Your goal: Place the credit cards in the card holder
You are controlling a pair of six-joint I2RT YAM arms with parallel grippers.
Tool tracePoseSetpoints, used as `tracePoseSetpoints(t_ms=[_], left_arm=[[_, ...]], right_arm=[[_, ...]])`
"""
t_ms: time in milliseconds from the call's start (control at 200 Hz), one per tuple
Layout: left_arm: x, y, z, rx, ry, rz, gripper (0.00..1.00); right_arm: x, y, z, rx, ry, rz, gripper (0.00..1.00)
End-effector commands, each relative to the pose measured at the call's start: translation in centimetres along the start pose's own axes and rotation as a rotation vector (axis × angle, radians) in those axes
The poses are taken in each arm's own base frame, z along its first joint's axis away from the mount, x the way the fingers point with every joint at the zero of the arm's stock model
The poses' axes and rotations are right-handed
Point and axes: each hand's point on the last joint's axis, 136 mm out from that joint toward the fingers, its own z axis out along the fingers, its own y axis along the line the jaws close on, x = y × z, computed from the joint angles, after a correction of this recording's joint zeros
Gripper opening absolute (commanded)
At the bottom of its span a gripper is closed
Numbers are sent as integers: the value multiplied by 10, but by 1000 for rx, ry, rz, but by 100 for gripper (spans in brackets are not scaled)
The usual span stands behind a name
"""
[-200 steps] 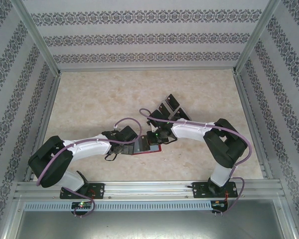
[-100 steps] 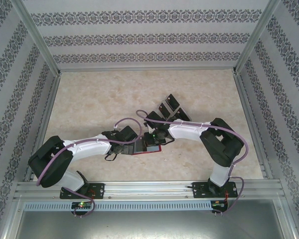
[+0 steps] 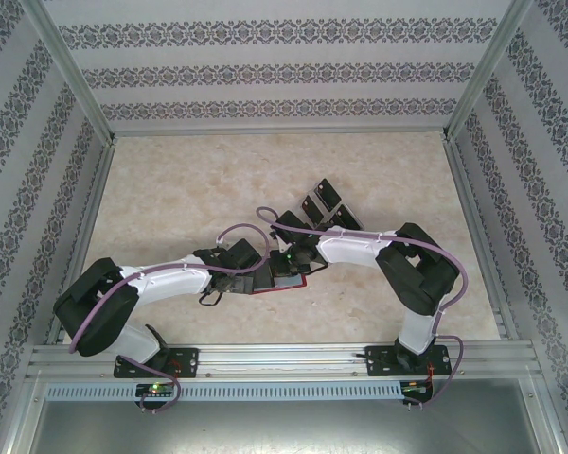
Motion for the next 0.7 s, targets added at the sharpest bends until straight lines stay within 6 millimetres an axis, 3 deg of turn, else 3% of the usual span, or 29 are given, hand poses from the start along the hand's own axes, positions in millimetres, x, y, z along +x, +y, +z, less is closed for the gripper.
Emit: tracePoseSetpoints(t_ms=[0,320,700], left_arm=[[8,3,10,-5,25,-9,100],[8,2,10,-5,26,-7,100],[9,3,9,-6,29,-8,100]], right_arm=[[-4,14,2,-43,-2,3,0],[-5,18,8,-73,-1,22,0],[-13,4,-20,-51,-66,36,0]])
